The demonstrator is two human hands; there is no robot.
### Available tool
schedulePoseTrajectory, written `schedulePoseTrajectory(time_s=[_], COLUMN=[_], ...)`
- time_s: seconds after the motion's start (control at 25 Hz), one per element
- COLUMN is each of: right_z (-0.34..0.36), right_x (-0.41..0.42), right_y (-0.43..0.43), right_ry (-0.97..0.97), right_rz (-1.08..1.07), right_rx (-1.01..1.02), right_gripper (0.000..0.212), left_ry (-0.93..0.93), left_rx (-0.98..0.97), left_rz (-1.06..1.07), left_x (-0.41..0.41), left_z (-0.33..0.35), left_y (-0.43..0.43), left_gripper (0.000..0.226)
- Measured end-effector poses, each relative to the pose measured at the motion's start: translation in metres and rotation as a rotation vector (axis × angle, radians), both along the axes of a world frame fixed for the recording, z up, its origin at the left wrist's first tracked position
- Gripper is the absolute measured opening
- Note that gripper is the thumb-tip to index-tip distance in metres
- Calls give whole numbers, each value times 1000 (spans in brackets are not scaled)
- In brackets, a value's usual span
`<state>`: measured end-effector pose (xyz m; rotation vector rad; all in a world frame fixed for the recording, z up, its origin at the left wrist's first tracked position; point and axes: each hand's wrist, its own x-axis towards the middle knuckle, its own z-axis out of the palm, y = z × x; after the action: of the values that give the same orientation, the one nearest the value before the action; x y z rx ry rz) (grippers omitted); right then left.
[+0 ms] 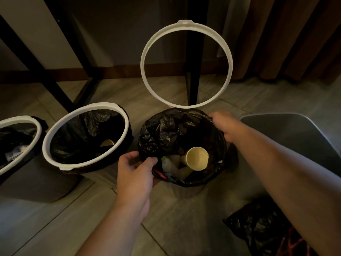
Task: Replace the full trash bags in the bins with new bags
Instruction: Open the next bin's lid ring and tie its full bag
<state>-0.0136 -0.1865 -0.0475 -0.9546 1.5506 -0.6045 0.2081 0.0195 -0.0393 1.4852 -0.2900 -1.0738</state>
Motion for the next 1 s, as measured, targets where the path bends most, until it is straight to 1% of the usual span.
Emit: schedulePoseTrajectory(time_s=[0.12,0.24,0.36,0.48,0.52,0.6,0.68,0.72,0.76,0.8,0.88,0.92,0.96,1.0], right_z=[1,0,1,4,7,10,11,15,21,28,40,45,47,49], right_x=[-4,-6,-7,-11,-11,-10,-7,-5,-3,-1,3,5,8,9], right_y=[-6,-10,-10,-6,0,11,19,22,24,24,25,27,28,30], right_ry=[-100,-80,-37,-33,-43,-26,-24,-40,-40,1,173,245,297,344], right_rz=[-58,-89,-131,-76,-43,27,56,57,66,96,228,309,379,440], right_rx=[7,-71,-189,-335,-371,-443,-500,-505,-496,-485,-485,-491,-489,-483], right_gripper=[18,19,20,22,24,27,28,27,24,19,10,15,20,24], left_ry=[41,68,15,-75,-122,-324,-548,-632,-703,-767,-825,-818,-832,-879], left_rx=[7,32,70,71,70,56,-7,-44,-69,-81,-81,-77,-66,-48], left_rz=[39,23,-40,-121,-165,-276,-346,-354,-345,-322,-255,-218,-190,-182], left_x=[7,14,18,16,16,17,17,15,13,11,9,10,11,13], left_z=[3,8,10,13,12,11,8,7,6,5,5,5,6,9], left_y=[-3,-7,-10,-12,-11,-8,-3,1,4,7,11,12,11,11], left_gripper=[33,16,25,38,45,53,56,55,52,45,23,16,14,17])
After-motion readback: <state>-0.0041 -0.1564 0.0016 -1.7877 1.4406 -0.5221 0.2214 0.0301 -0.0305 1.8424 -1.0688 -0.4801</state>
